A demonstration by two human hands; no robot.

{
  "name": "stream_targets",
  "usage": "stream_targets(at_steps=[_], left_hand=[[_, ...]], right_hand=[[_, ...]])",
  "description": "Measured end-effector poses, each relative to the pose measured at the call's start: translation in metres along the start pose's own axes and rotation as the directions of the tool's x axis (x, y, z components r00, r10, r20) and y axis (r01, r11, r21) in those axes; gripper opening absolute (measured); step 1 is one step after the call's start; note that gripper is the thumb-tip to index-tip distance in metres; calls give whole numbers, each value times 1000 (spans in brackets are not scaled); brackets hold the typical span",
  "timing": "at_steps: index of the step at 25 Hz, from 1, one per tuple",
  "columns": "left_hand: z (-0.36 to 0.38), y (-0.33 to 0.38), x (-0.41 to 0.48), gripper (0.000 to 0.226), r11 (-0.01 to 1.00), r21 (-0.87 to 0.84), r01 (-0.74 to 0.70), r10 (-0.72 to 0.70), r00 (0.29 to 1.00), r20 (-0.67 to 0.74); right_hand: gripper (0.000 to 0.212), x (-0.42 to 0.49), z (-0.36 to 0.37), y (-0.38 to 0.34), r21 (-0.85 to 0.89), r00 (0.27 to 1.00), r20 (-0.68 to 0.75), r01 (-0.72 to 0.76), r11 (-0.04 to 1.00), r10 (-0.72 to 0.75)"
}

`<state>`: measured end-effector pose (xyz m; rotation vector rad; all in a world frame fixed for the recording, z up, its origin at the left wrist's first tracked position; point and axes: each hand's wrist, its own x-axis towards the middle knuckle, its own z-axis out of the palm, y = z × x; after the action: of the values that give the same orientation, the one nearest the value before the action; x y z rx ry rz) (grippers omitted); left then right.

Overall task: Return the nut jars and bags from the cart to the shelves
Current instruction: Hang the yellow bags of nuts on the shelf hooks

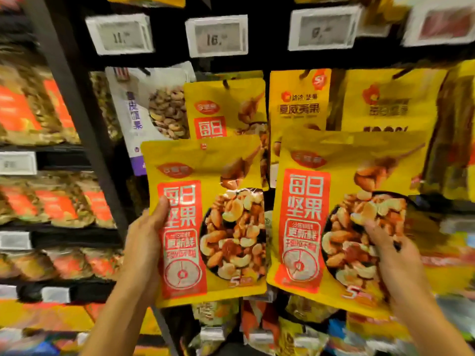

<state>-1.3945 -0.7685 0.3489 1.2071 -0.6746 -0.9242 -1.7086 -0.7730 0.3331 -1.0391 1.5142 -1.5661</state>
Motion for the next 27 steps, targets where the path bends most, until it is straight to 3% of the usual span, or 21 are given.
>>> stream_targets(at_steps=[4, 8, 17, 20, 23, 27], left_hand=[[39, 23, 22, 26, 997, -10, -80, 80, 996, 31], [68, 55, 46, 28, 994, -85, -65, 69, 997, 42], [91, 77, 76, 24, 994, -95, 49, -37, 992, 118], [90, 76, 76, 23, 995, -84, 56, -45, 990, 137], [90, 77, 79, 21, 995, -78, 66, -55, 989, 135], [96, 72, 90, 22, 999, -17, 41, -39, 995, 89]], right_hand=[[43, 7, 0, -6, 10, 1000, -26, -15, 1000, 15], [66, 18, 2, -20, -20, 997, -43, 56, 998, -57], [82, 37, 8, -26, -94, 997, -80, 6, 996, -14], [87, 38, 8, -24, -86, 994, -87, 55, 995, -63], [75, 41, -1, -22, -88, 985, -123, 114, 990, -124], [47, 47, -12, -29, -82, 981, -22, 190, 978, -193]])
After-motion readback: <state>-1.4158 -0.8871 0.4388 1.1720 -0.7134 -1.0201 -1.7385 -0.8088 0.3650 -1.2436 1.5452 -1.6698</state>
